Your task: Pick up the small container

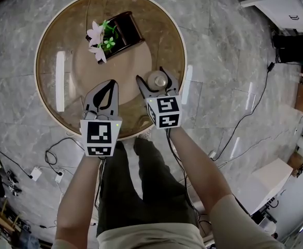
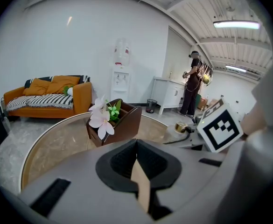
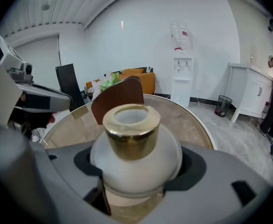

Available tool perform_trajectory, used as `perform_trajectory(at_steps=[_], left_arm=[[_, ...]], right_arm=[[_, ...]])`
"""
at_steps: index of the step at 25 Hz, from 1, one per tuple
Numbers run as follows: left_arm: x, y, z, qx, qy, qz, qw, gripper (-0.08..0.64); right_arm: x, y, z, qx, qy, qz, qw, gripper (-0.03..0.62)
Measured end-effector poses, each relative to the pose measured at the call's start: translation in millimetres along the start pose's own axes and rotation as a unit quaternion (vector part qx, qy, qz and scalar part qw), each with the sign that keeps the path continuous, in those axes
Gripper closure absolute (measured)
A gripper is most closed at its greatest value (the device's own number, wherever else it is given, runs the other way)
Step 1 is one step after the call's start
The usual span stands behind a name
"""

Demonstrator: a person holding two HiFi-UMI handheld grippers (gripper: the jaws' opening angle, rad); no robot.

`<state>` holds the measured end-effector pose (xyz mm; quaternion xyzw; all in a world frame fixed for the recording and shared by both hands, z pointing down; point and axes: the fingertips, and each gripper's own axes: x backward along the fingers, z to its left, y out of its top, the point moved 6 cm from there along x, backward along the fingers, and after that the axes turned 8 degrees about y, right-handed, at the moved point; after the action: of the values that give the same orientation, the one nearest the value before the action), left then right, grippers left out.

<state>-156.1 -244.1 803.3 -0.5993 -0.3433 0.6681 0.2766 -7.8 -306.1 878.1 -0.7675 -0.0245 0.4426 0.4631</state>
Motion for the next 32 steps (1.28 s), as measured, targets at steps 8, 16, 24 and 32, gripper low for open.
perform_trajectory(at_steps=[8,16,24,32], left_arm=[[54.4,62.0,6.0,-0.03,-0.004,-0.025,0.9992,0.554],[139.7,161.8,10.8,-0.047,-0.008,-0.065,0.9968,0.554],[235.7,246.5,3.3,-0.073,-0.004,-0.107,0.9916,0.554],[313.3,298.7,-9.8,-0.104,-0.001,-0.143,0.9842,0.554]], right_arm=[[78.5,86.4,28.3,0.013,0.017,-0.04,0.999,0.252],[186.7,200.3,70.1,0.015,0.033,-0.077,0.996,0.253],[295.4,288.2,114.1,0.051,0.054,-0.108,0.991,0.253],[377.2,342.8,144.3,0.089,0.062,-0.129,0.986,0.253]])
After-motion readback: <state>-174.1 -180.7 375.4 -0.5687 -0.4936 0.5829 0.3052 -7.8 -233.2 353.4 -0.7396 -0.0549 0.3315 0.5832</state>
